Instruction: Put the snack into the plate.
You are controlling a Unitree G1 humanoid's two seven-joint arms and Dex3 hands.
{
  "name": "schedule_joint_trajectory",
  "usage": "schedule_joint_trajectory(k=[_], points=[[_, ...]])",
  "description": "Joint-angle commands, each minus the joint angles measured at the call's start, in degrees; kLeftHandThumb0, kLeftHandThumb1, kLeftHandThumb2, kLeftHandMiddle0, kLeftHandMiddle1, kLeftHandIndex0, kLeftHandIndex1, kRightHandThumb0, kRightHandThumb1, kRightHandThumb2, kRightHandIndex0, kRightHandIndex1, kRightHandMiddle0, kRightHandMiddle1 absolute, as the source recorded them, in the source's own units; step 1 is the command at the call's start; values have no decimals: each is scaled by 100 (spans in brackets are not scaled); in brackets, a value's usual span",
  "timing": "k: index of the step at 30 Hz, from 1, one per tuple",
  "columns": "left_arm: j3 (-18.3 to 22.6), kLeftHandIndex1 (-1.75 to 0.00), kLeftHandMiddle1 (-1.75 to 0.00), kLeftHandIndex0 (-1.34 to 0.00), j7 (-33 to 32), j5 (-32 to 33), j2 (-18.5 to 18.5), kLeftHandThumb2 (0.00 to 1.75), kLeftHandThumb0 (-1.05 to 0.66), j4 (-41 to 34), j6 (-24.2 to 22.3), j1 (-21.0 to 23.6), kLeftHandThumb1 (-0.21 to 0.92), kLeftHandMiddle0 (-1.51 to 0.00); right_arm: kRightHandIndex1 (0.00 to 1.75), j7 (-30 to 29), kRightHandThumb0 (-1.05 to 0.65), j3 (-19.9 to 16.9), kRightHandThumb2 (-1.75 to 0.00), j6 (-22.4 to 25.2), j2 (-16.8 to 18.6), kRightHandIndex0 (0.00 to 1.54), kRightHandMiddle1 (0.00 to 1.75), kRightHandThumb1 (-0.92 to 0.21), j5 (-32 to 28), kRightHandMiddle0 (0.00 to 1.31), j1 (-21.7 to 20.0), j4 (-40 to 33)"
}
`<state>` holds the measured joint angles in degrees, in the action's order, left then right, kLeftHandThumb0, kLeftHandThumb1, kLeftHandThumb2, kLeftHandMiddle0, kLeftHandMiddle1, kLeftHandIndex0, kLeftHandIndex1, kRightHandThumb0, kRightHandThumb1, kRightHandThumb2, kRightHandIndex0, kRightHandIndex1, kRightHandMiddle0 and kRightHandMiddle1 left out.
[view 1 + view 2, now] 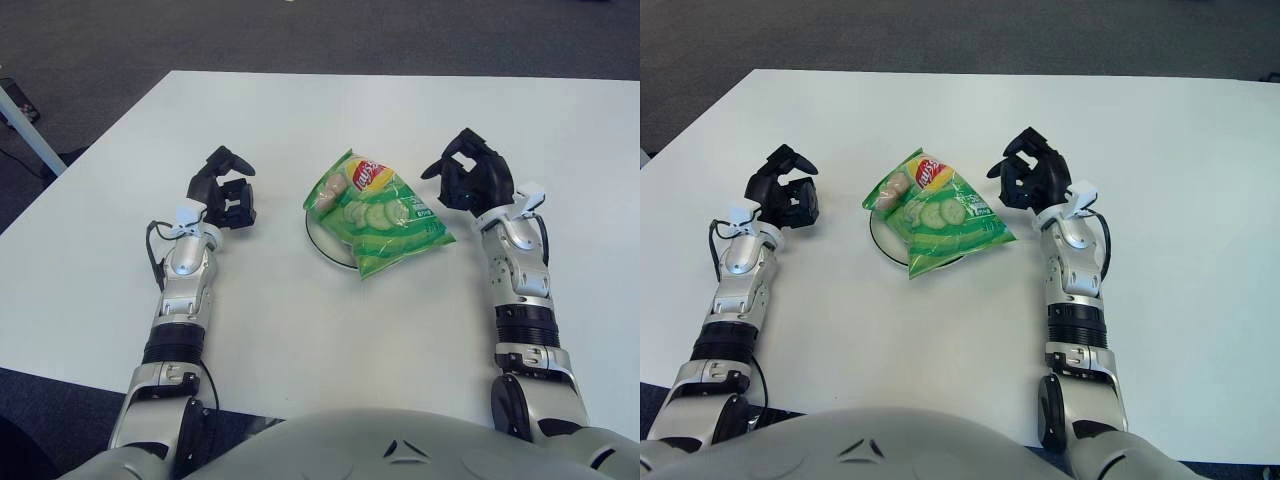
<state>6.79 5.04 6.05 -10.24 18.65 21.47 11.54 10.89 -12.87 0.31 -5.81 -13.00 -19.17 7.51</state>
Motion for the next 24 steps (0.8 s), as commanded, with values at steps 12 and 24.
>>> schedule_joint_trajectory(k=[12, 24], points=[[-73, -175, -175, -54, 46, -19, 301, 120, -45, 569, 96, -662, 41, -123, 151, -712, 0, -51, -174, -122, 294, 101, 175, 14, 81, 75, 428, -173], [-53, -175, -175, -53, 27, -39, 270, 119, -45, 594, 55, -643, 42, -122, 156, -988, 0, -113, -175, -26, 300, 100, 175, 12, 62, 72, 709, -341]])
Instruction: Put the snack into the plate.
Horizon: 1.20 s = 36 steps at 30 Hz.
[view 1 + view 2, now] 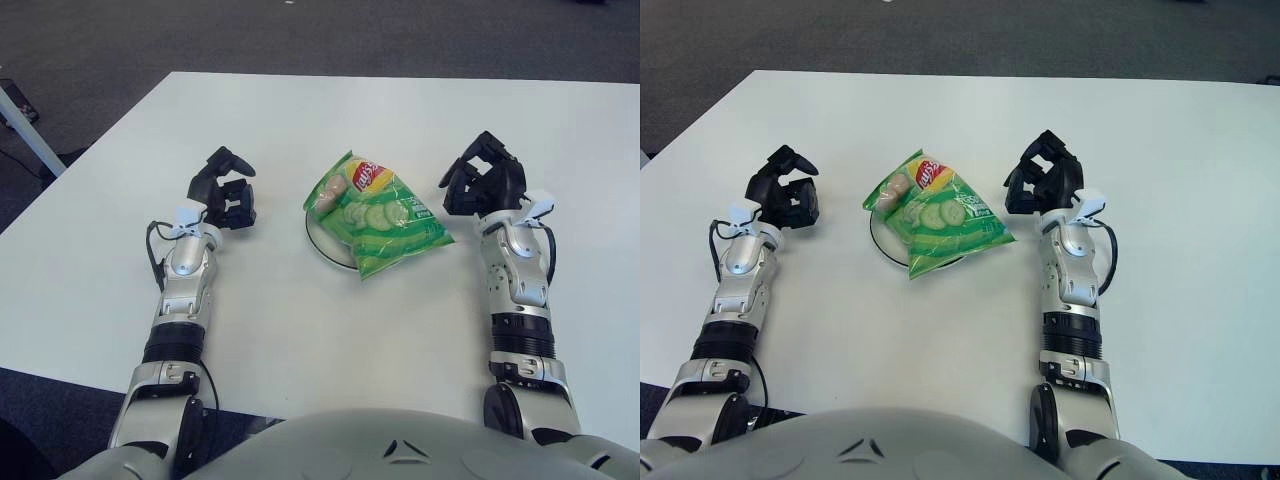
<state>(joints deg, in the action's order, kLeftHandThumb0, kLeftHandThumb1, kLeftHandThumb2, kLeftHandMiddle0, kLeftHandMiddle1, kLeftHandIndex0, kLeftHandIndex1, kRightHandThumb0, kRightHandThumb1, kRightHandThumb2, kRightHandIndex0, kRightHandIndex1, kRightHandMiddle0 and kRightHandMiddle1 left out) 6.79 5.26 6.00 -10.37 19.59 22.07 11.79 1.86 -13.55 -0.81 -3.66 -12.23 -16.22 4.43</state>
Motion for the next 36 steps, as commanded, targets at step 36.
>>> schedule_joint_trajectory(k=[36], points=[[-3, -175, -175, -53, 182, 141, 289, 118, -45, 420, -210, -725, 42, -122, 171, 73, -1, -52, -175, -2330, 479, 90, 175, 7, -76, 69, 718, 1925]])
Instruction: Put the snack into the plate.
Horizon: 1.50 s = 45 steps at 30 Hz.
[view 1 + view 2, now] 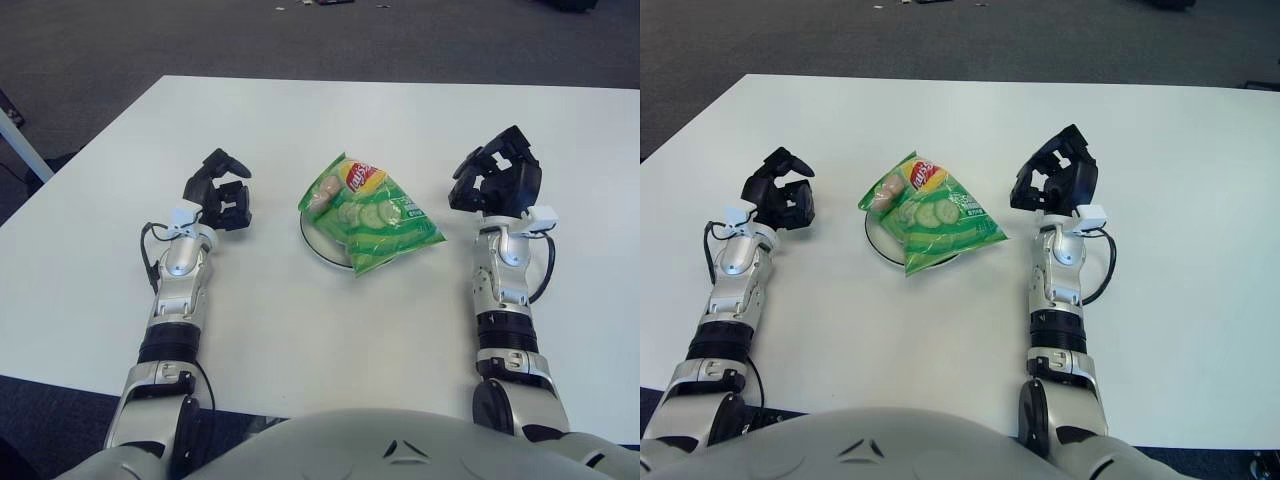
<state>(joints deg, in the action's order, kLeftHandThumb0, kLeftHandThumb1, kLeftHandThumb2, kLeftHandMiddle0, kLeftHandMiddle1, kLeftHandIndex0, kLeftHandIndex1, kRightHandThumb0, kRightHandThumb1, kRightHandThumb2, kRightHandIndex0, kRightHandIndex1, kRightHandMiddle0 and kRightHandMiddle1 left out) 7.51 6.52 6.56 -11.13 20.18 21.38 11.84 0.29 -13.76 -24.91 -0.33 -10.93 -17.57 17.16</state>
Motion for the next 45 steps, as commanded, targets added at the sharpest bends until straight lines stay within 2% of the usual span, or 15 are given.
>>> schedule_joint_trajectory(k=[1, 7, 10, 22, 29, 41, 42, 43, 45], points=[[-71, -175, -175, -53, 61, 106, 371, 118, -45, 334, -192, -742, 42, -122, 171, 326, -1, -33, -175, 223, 121, 90, 175, 7, -267, 69, 859, 644], [-56, -175, -175, -53, 99, 193, 397, 118, -45, 172, -378, -815, 42, -122, 174, 622, -1, -73, -175, 1137, 35, 89, 170, 8, -610, 72, 906, 423], [-64, -175, -175, -53, 121, 224, 398, 119, -45, 84, -434, -858, 42, -124, 175, 687, -1, -90, -175, 1410, -22, 89, 168, 8, -645, 74, 923, 370], [-73, -175, -175, -54, 152, 243, 407, 120, -45, -153, -579, -984, 41, -124, 175, 913, -1, 5, -175, 1470, -213, 89, 169, 8, -309, 73, 1015, 375], [-79, -175, -175, -53, 104, 204, 429, 119, -45, -286, -693, -1042, 42, -123, 175, 619, -1, 32, -175, 1656, -223, 88, 173, 7, -75, 70, 1047, 277], [-135, -175, -175, -55, 138, 143, 454, 121, -45, -334, -553, -1088, 40, -125, 175, -601, -1, 237, -175, 2027, -240, 89, 173, 6, 1084, 69, 1115, 5], [-143, -175, -175, -55, 139, 136, 455, 122, -46, -334, -536, -1092, 39, -125, 175, -697, -19, 248, -164, 2087, -235, 106, 174, -3, 1157, 70, 1118, -20], [-150, -175, -175, -56, 123, 121, 458, 123, -46, -340, -521, -1097, 39, -125, 175, -807, -31, 262, -157, 2166, -227, 117, 174, -10, 1240, 70, 1120, -53], [-162, -175, -175, -56, 83, 93, 467, 123, -46, -351, -513, -1108, 38, -125, 175, -965, -41, 289, -151, 2306, -224, 126, 174, -16, 1371, 69, 1128, -107]])
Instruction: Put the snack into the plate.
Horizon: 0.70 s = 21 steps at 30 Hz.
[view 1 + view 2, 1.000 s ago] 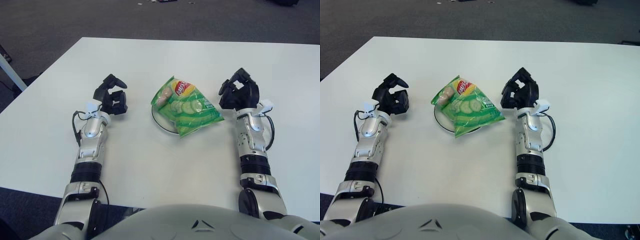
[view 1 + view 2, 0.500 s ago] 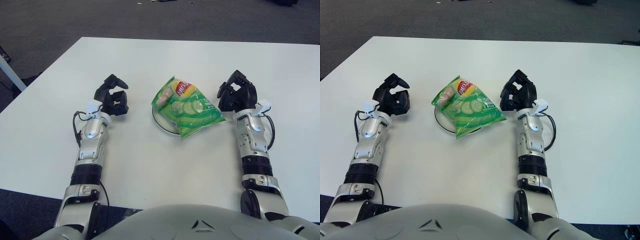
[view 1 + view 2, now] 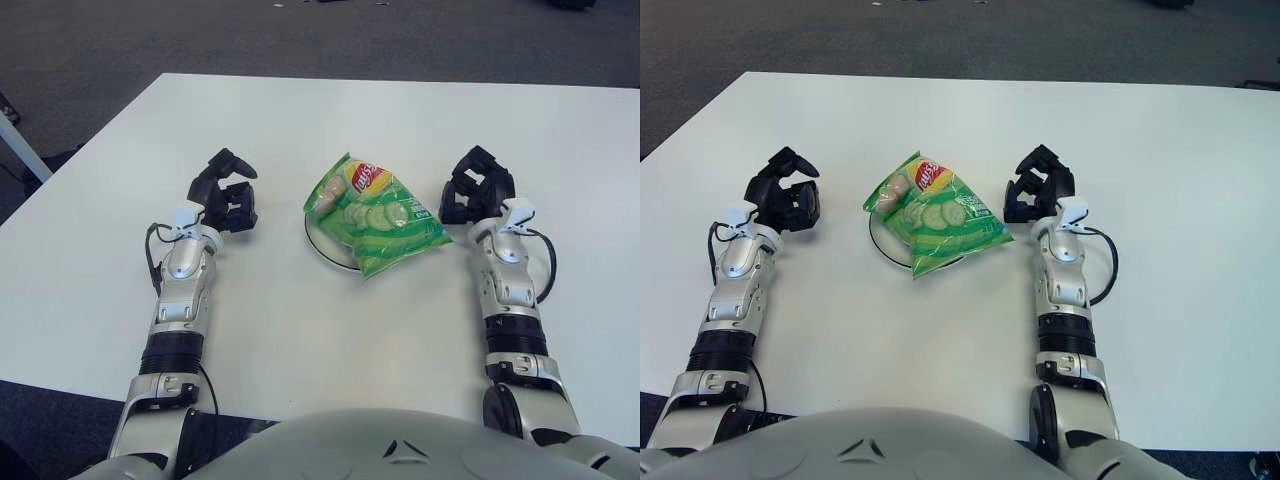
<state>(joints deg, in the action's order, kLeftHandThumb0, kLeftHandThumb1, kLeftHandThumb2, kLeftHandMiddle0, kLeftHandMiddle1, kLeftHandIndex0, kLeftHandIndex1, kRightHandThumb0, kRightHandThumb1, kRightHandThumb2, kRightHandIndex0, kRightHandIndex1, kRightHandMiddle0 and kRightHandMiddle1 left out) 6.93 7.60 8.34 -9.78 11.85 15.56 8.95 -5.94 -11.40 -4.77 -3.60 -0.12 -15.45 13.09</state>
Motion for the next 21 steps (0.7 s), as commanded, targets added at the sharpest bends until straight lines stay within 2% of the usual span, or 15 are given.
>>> schedule_joint_trajectory(k=[1, 6, 13, 21], points=[[-108, -175, -175, -56, -44, -97, 337, 124, -46, 478, 68, -825, 38, -125, 175, -402, -45, 68, -148, 354, 100, 130, 174, -18, 343, 69, 920, 276], [-118, -175, -175, -57, -139, -131, 379, 124, -46, 396, -70, -861, 37, -123, 175, -612, -50, 146, -144, 534, -28, 135, 175, -22, 641, 69, 907, 300], [-151, -175, -175, -57, -281, -207, 436, 125, -46, 265, -160, -911, 37, -121, 175, -919, -51, 273, -143, 267, -225, 136, 175, -22, 1065, 69, 896, 468], [-186, -175, -175, -57, -314, -224, 476, 124, -46, 105, -257, -966, 38, -120, 175, -879, -52, 322, -145, -33, -400, 135, 175, -21, 1055, 70, 803, 751]])
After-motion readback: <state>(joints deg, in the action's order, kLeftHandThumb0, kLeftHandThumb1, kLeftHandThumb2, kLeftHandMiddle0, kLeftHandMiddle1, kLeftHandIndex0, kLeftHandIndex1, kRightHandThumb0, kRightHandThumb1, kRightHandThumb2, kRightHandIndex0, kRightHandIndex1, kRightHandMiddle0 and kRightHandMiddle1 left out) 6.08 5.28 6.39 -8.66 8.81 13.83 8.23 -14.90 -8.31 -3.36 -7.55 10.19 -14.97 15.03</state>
